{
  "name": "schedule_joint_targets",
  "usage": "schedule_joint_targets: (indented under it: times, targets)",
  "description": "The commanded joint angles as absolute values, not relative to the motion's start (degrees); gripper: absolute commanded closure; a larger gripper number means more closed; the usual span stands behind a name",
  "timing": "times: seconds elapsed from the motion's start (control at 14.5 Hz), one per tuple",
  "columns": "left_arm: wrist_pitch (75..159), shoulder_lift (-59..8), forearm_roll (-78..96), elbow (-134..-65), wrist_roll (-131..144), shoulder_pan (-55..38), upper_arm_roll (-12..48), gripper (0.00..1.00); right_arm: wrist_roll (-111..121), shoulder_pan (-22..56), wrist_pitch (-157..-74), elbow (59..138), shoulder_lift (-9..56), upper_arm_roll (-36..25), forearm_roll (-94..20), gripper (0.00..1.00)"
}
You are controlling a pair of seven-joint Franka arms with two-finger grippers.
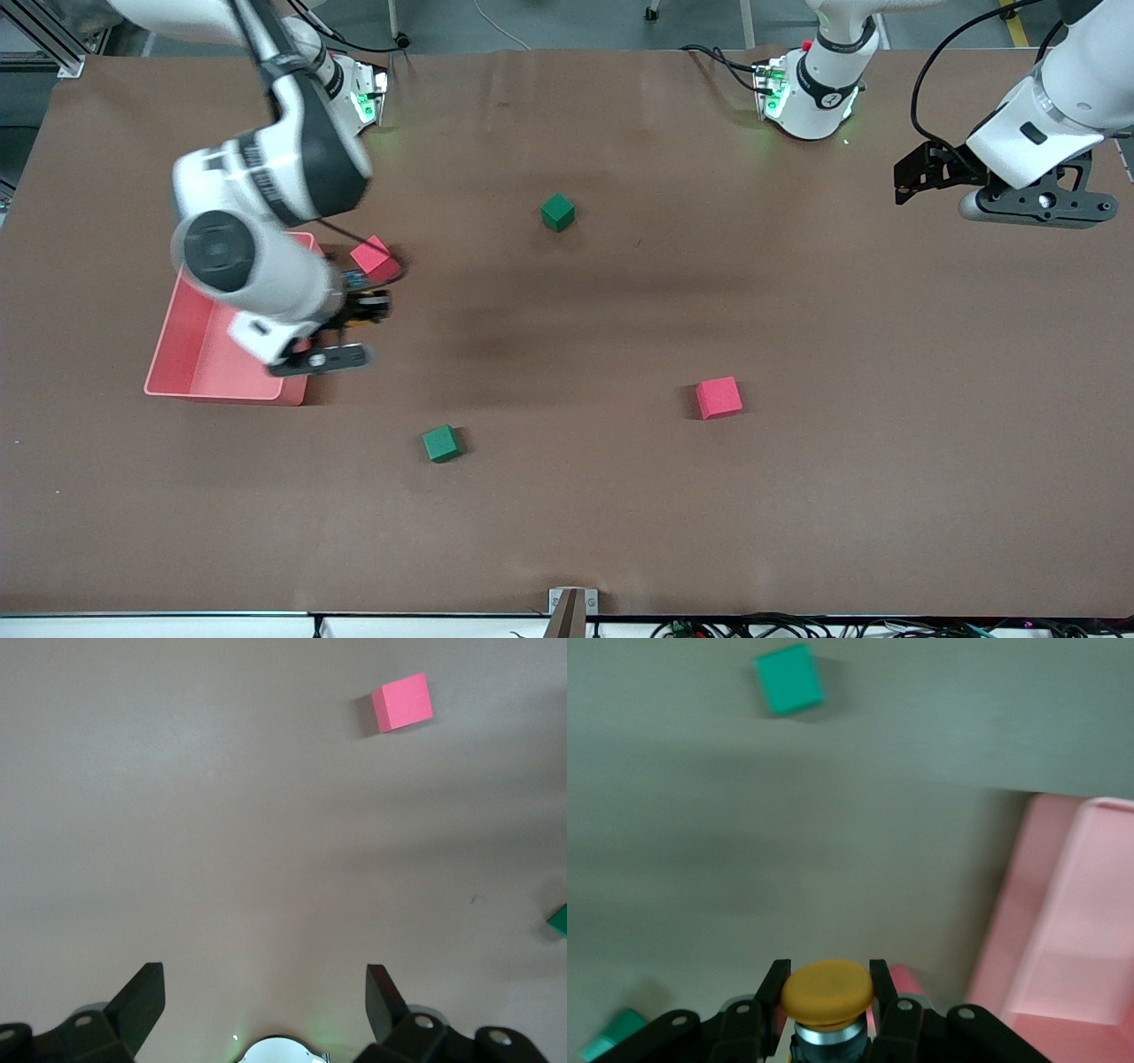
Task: Place and upright button with both arms
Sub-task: 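Carry the button out of the tray to mid-table with the right gripper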
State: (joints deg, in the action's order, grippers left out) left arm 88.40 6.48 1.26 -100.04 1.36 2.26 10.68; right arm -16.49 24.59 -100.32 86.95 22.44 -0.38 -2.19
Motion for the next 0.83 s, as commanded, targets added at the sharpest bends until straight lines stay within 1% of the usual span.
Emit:
schedule_joint_targets:
  times: [0.0, 0.21, 0.55, 0.62, 0.69, 0.76]
  targets:
    - [88.94, 5.28, 0.97, -98.79, 2.02, 2.29, 10.99, 0.0, -22.31, 31.0, -104.65, 82.53, 28.81, -1.23, -2.02, 0.98]
    - [90.44, 4.22, 1.41, -98.7, 2.29, 2.29, 11.34, 0.0, -29.77, 36.28, -113.97, 82.44, 34.44, -1.23, -2.02, 0.96]
    - [91.93, 3.08, 1.41, -98.88, 3.95, 2.02, 12.13, 0.0, -35.4, 42.71, -130.31, 82.35, 42.7, -1.23, -2.02, 0.96]
    - [92.28, 2.64, 1.41, -98.79, 4.13, 1.93, 12.22, 0.0, -36.72, 43.24, -132.86, 82.27, 44.45, -1.23, -2.02, 0.95]
    - [92.46, 2.2, 1.32, -98.79, 4.65, 1.93, 12.83, 0.0, -36.74, 43.68, -133.67, 82.27, 45.52, -1.23, -1.93, 0.95]
    - [93.24, 1.76, 1.32, -98.88, 5.44, 2.02, 13.27, 0.0, -36.74, 44.2, -133.86, 82.18, 46.48, -1.23, -1.5, 0.89]
